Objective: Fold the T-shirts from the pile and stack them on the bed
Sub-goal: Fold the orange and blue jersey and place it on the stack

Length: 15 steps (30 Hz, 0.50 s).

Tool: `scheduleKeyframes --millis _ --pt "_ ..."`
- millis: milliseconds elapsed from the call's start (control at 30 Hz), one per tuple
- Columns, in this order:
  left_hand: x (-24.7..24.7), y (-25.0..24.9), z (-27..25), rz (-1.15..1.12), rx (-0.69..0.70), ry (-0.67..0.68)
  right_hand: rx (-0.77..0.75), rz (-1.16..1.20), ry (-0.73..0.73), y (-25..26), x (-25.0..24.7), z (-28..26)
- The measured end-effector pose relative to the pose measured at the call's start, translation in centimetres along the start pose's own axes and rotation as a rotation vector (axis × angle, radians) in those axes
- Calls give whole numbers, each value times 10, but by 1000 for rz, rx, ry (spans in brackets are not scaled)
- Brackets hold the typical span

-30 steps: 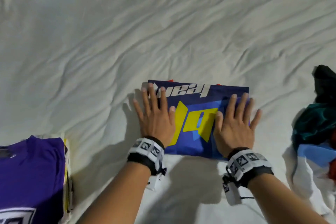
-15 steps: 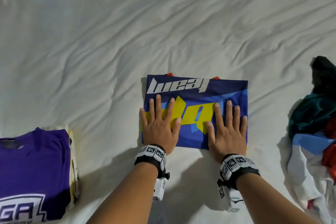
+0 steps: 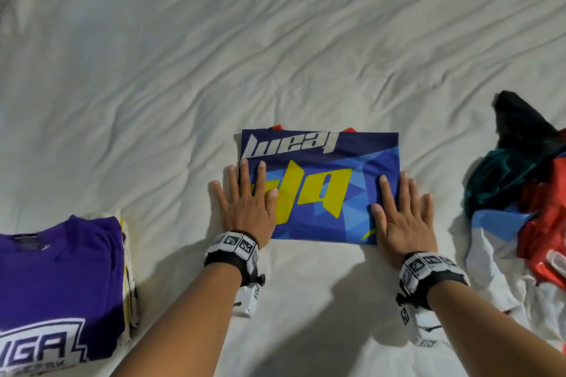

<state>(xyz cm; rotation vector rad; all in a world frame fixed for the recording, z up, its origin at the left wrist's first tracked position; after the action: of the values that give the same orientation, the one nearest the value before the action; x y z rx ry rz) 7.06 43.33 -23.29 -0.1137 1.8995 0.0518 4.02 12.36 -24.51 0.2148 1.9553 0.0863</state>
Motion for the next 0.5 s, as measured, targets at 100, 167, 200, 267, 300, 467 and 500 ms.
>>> scheduleKeyframes --millis 100,167,200,267,300,467,500 --pt "-23 -24 -7 12 2 -8 40 27 41 -22 -8 -10" --pt "-44 -57 -15 -19 81 -56 95 91 -3 -32 -16 -22" --pt "-52 -78 -17 -42 145 -59 124 133 -55 -35 -22 -28" --pt "-59 -120 -18 -115 258 27 187 206 -123 -35 -29 -37" --pt "-62 -140 -17 -156 288 81 213 256 -130 -33 -30 -39" --pt "-56 -208 1 -126 233 347 336 462 -36 -17 -18 -40" --pt "-55 -216 4 -106 206 383 331 424 1 -14 -14 -39"
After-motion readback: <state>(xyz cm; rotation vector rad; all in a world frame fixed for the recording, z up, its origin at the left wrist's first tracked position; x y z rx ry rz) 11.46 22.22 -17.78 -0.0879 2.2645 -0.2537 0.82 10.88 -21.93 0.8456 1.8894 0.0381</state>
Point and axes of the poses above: each hand's wrist, its own z-axis towards the middle knuckle, its own x-axis out of the palm, y = z × x, the point moved 4 cm from there along z, towards the middle knuckle, and after that the axes turned 2 degrees about y, right-handed, at the moved point
